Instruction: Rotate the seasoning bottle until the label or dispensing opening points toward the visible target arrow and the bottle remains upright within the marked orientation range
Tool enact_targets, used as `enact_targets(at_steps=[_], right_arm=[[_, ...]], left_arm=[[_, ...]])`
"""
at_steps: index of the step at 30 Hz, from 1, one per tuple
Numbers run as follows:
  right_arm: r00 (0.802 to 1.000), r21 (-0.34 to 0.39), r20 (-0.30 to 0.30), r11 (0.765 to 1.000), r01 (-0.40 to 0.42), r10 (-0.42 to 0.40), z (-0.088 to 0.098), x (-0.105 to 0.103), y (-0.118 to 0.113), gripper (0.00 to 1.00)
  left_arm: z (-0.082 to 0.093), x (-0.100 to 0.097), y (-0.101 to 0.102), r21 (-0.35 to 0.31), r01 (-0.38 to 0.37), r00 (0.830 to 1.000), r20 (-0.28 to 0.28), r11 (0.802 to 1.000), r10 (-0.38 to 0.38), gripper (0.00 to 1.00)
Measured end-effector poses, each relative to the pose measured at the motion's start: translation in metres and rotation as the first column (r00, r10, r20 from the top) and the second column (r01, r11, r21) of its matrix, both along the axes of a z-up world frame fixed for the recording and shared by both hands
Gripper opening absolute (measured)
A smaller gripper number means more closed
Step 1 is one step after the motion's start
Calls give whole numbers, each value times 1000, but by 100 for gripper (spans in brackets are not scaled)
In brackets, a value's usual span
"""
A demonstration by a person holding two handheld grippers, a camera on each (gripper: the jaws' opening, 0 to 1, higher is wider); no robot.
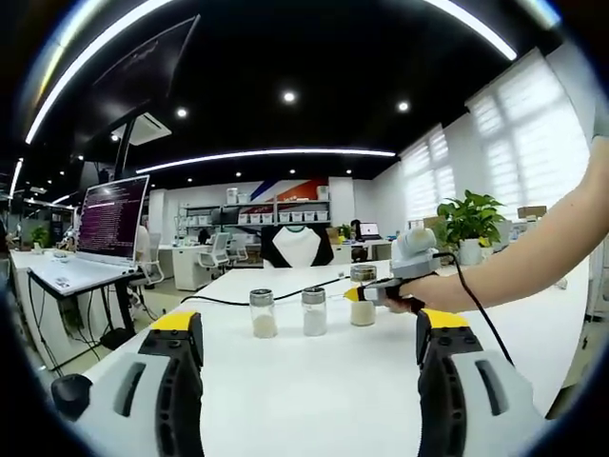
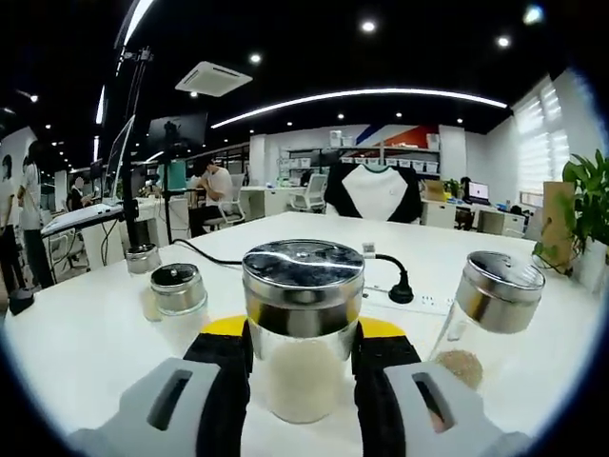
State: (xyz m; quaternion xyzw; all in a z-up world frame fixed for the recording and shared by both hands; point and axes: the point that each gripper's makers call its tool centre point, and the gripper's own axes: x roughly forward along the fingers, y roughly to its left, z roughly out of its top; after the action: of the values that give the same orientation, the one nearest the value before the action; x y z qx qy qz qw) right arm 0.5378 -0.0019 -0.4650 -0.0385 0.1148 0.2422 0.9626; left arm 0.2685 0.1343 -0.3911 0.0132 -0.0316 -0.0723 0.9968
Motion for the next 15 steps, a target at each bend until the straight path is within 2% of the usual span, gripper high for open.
enact_targets(at_steps=[15], right_arm=[[1000, -14, -10, 1000, -17, 17, 0, -1, -1, 39]], left_arm=[[1, 1, -4, -13, 12, 1000, -5, 1000, -12, 97]])
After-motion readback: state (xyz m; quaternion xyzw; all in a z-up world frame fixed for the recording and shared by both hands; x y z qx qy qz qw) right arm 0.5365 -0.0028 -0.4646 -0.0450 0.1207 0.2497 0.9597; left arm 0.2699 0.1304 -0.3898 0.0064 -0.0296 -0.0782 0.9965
